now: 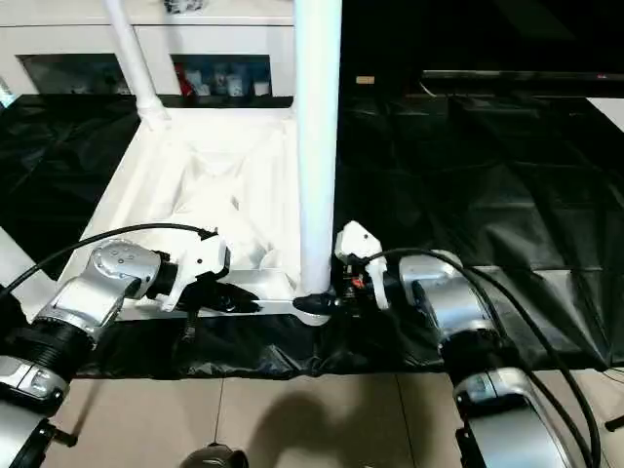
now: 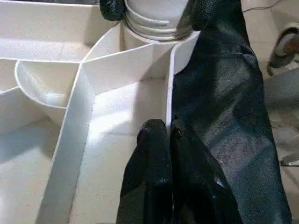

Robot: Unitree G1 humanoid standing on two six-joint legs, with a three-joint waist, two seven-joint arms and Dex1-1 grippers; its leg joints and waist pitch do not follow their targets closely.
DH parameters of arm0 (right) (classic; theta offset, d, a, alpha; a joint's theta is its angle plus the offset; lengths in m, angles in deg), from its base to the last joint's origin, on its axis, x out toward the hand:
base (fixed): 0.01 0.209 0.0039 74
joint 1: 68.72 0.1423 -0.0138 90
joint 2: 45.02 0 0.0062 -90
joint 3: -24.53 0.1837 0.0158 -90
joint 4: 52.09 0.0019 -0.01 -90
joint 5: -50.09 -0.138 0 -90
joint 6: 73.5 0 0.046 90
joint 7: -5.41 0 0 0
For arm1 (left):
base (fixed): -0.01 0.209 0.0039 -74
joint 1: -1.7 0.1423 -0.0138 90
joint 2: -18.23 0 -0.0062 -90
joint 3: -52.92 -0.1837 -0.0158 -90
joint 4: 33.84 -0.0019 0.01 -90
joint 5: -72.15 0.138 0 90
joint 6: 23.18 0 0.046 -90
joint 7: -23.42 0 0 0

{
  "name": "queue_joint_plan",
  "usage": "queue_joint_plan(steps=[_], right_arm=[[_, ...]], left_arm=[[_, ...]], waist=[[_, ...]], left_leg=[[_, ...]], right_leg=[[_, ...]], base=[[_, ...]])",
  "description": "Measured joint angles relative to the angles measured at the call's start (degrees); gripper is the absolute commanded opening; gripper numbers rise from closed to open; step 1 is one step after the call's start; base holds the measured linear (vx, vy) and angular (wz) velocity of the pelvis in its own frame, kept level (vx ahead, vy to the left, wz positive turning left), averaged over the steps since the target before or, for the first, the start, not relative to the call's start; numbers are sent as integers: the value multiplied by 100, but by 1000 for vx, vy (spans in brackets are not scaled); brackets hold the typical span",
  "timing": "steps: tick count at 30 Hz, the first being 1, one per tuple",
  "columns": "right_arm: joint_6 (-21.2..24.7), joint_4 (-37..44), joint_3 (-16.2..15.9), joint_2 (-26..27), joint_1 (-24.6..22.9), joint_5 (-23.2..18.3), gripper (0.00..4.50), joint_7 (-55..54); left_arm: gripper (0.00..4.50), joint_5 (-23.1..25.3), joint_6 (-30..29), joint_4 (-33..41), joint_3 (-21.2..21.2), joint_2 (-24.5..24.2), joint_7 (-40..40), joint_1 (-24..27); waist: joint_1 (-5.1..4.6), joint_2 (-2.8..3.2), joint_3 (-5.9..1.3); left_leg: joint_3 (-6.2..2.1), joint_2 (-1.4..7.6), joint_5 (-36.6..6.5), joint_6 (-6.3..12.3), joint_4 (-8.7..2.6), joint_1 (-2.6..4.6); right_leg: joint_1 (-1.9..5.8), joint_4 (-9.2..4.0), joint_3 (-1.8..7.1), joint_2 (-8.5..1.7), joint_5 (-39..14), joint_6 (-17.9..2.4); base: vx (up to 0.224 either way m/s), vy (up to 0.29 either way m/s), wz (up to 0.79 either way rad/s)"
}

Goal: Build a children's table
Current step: Rotate leg to tighten

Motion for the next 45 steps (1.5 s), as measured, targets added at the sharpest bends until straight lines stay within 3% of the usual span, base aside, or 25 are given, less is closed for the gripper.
queue_joint_plan(steps=[4, 7, 14, 16, 18, 21, 28, 32, 37, 38, 45], right_arm=[[25, 23, 588, 598, -238, 64, 259, -1943], [31, -23, 756, 856, -242, 131, 259, -2943], [-90, -35, 1117, 1611, -253, 353, 259, -4770], [-171, -16, 1132, 1666, -296, 354, 315, -4898], [-196, 96, 1131, 1671, -378, 313, 315, -4873], [-208, 151, 1112, 1552, -415, 285, 356, -4569], [-242, 181, 778, 822, -419, 218, 360, -2910], [-302, 180, 362, 283, -307, 213, 360, -1666], [-300, 103, 63, 61, -135, 166, 360, -608], [-299, 68, -4, 17, -85, 141, 335, -382], [-301, -132, -81, -66, 65, 105, 291, 74]], left_arm=[[0, 254, -344, -79, 161, 391, 1135, -69], [0, 324, -537, -43, 169, 655, 1637, -73], [0, 577, -950, 261, 251, 1112, 2580, 65], [0, 623, -970, 338, 250, 1141, 2631, 102], [0, 647, -917, 435, 239, 1141, 2642, 170], [0, 648, -802, 523, 222, 1086, 2572, 244], [0, 529, -488, 638, 89, 675, 1878, 300], [0, 358, -346, 643, 44, 364, 1178, 308], [0, 205, -189, 619, -25, 138, 540, 293], [0, 190, -136, 596, -40, 95, 417, 284], [0, 146, 25, 404, -103, -24, 91, 172]], waist=[[-77, -2, -2], [-212, 3, -5], [-296, 7, -13], [-305, 7, -13], [-304, 6, -13], [-309, 5, -12], [-315, 4, -11], [-261, 3, -11], [-167, -3, -9], [-158, -5, -8], [-119, -9, -10]], left_leg=[[0, 1, 5, -8, 10, 28], [0, -2, 7, -11, 9, 31], [-1, -4, 6, -10, -6, 33], [-1, -7, 4, -8, -9, 27], [-2, -9, 2, -5, -15, 19], [-2, -12, 1, -4, -25, 13], [-2, -8, -1, 1, -39, 9], [-1, -6, 0, 0, -32, 11], [-1, -4, -1, 0, -9, 9], [-1, -4, -1, 1, -6, 8], [0, -3, 0, 0, -1, 9]], right_leg=[[14, 8, 5, 0, 4, -5], [15, -7, 6, -1, -7, 14], [15, -10, 5, -1, -2, 9], [14, -13, 7, -1, 5, -4], [11, -16, 8, -1, 4, -2], [7, -22, 7, -1, 2, 1], [1, -27, 0, 1, -5, 8], [3, -20, -1, 1, -4, 7], [10, -11, 2, 0, -4, 6], [11, -11, 3, 0, -3, 5], [14, -6, 6, -1, -3, 4]], base=[[0, 0, 0], [0, 0, 0], [0, 0, 0], [0, 0, 0], [0, 0, 0], [0, 0, 0], [0, 0, 0], [0, 0, 0], [0, 0, 0], [0, 0, 0], [0, 0, 0]])
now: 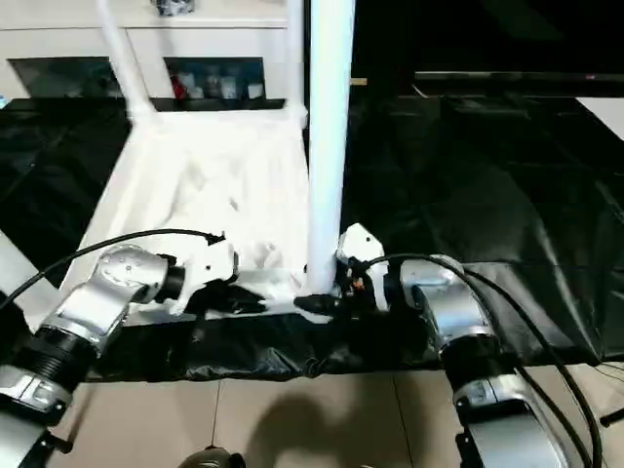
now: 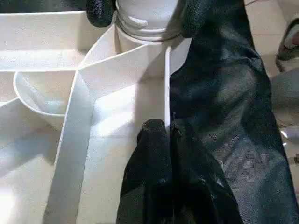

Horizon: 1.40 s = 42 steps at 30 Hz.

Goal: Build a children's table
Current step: Rotate leg to tighten

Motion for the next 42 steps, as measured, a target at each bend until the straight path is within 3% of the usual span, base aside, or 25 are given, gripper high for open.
queue_joint_plan(steps=[12, 16, 20, 24, 28, 29, 35, 36, 42], right_arm=[[98, -9, 88, 1, -59, -70, 255, 34], [136, 87, 474, 405, -286, -62, 254, -1198], [319, 172, 884, 915, -386, 0, 254, -2757], [405, 308, 1183, 1424, -449, 152, 254, -4143], [277, 303, 1372, 1802, -427, 234, 254, -5235], [261, 303, 1372, 1814, -422, 239, 289, -5322], [217, 370, 1354, 1793, -460, 242, 336, -5131], [218, 410, 1322, 1723, -489, 243, 364, -4942], [165, 468, 865, 1062, -514, 188, 364, -3480]], left_arm=[[0, -11, 89, -214, -12, 78, -3, -90], [0, 113, -171, -269, 134, 261, 657, -117], [0, 306, -527, -159, 182, 603, 1470, -111], [0, 504, -931, 101, 246, 992, 2206, -3], [0, 613, -1239, 302, 263, 1380, 2817, 101], [0, 612, -1264, 318, 260, 1420, 2870, 106], [0, 601, -1198, 383, 252, 1361, 2816, 142], [0, 574, -1137, 396, 247, 1303, 2748, 158], [0, 373, -803, 495, 232, 820, 2079, 260]], waist=[[82, 0, 0], [54, -6, -4], [-106, -6, -4], [-195, -4, -6], [-217, -4, -6], [-216, -4, -6], [-216, 0, -5], [-223, 0, -5], [-248, 1, -4]], left_leg=[[0, 3, 1, -1, 0, 8], [0, 7, 5, -8, 3, 22], [0, 4, 7, -12, 5, 24], [0, 3, 7, -12, 3, 23], [0, -3, 6, -10, -14, 16], [-1, -5, 5, -10, -23, 15], [-1, -5, 6, -11, -47, 12], [-1, -5, 6, -11, -48, 9], [0, 0, 6, -11, -58, 4]], right_leg=[[3, 4, -1, 0, 0, 0], [6, 11, -1, 1, 1, -1], [7, -1, 3, 1, -7, 14], [6, -3, 4, 1, -4, 10], [3, -13, 4, 1, 0, 3], [1, -15, 4, 1, 2, 0], [-7, -19, 0, 2, -3, 8], [-9, -22, 0, 2, -3, 8], [-17, -26, -3, 8, -3, 7]], base=[[0, 0, 0], [0, 0, 0], [0, 0, 0], [0, 0, 0], [0, 0, 0], [0, 0, 0], [0, 0, 0], [0, 0, 0], [0, 0, 0]])
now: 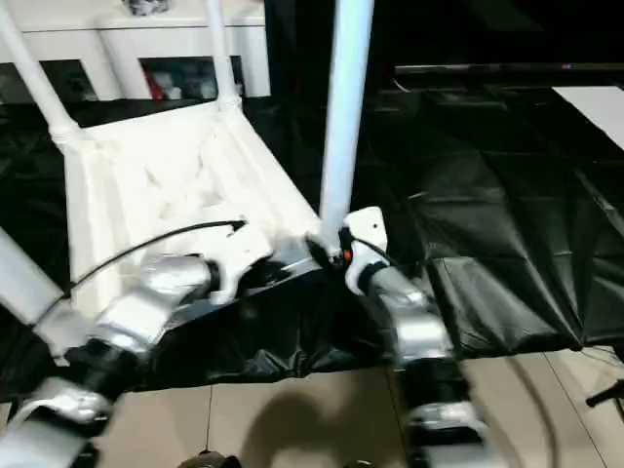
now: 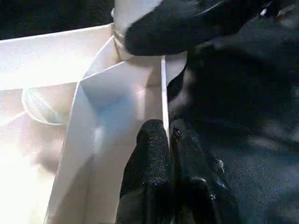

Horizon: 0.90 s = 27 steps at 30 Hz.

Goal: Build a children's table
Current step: Rotate leg to tighten

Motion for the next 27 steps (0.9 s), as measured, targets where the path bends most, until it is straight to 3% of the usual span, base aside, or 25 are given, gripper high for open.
queue_joint_plan(steps=[6, 9, 15, 27], right_arm=[[-175, -50, -490, -671, 267, -58, 364, 1895], [-291, -42, -686, -802, 385, -74, 364, 2535], [-357, -186, -796, -904, 471, -176, 339, 3066], [-352, -337, -879, -1044, 608, -180, 244, 3513]], left_arm=[[0, -287, 350, -87, 2, -450, -935, 22], [0, -380, 518, -194, 2, -578, -1299, 4], [0, -427, 667, -438, -63, -735, -1716, -151], [0, -473, 930, -810, -109, -780, -2086, -331]], waist=[[57, 8, 6], [138, 4, 4], [189, -1, 5], [300, -6, 2]], left_leg=[[1, 2, 0, 0, 13, -4], [1, 6, 0, 0, 19, -3], [1, 5, 0, 1, 39, -3], [2, 6, 0, 1, 42, 0]], right_leg=[[2, 6, -1, 0, 1, -2], [6, 9, -3, -1, 1, -3], [9, 21, 0, -4, 2, -5], [11, 25, 0, -5, 2, -5]], base=[[0, 0, 0], [0, 0, 0], [0, 0, 0], [0, 0, 0]])
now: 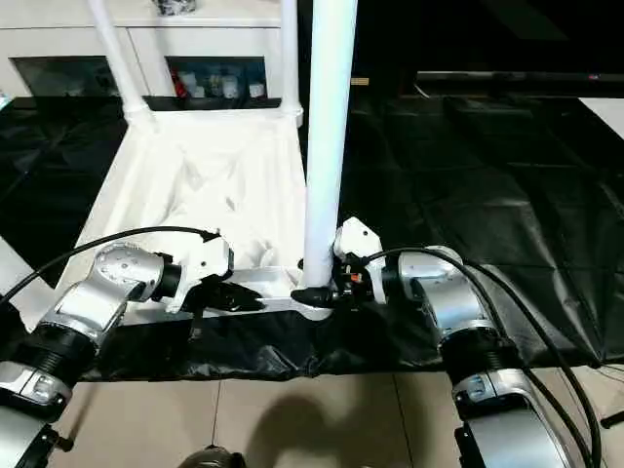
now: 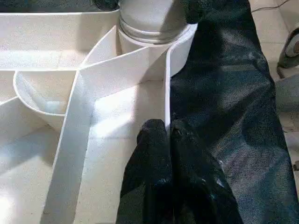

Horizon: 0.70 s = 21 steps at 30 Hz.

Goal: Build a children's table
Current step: Rotate leg to tighten

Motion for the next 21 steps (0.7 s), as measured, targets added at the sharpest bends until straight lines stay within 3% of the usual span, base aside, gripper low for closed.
queue_joint_plan(steps=[9, 18, 21], right_arm=[[-95, -103, -1, -12, 43, 10, 195, 29], [-108, -21, 40, 32, -71, -17, 193, -59], [-53, 71, 208, 249, -247, -10, 193, -661]], left_arm=[[0, -6, 109, -116, 0, 7, -53, -43], [0, -15, 163, -170, 1, 20, -56, -48], [0, 10, 72, -229, 58, 56, 184, -49]], waist=[[30, -2, -1], [29, -5, -4], [19, -10, -11]], left_leg=[[0, 1, 0, 0, 0, 1], [0, 2, 0, 0, 1, 6], [0, 5, 1, -2, 1, 27]], right_leg=[[0, 2, -1, 0, 0, 0], [3, 3, -1, 0, 0, 0], [18, 8, -1, 2, 0, 0]], base=[[0, 0, 0], [0, 0, 0], [0, 0, 0]])
